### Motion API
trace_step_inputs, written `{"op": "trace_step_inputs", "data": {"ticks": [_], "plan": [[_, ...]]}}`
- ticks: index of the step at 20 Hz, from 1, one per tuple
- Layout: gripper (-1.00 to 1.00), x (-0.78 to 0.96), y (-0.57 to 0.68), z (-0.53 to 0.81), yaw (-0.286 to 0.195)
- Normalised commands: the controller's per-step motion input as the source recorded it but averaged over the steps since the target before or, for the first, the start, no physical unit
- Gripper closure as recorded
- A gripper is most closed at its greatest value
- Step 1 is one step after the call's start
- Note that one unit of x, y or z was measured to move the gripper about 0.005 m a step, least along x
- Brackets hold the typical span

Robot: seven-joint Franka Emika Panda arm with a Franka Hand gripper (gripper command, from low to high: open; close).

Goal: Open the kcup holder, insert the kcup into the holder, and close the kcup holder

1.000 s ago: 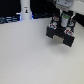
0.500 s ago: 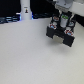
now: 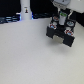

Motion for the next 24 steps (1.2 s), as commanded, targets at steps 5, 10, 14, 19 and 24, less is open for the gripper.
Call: {"op": "trace_step_inputs", "data": {"ticks": [5, 10, 14, 19, 24], "plan": [[1.00, 0.00, 0.05, -0.18, 0.020], [1.00, 0.10, -0.06, 0.05, -0.001], [1.00, 0.33, -0.02, 0.25, -0.009], [1.00, 0.35, 0.02, 0.08, -0.001], [1.00, 0.01, 0.03, -0.10, 0.011]]}}
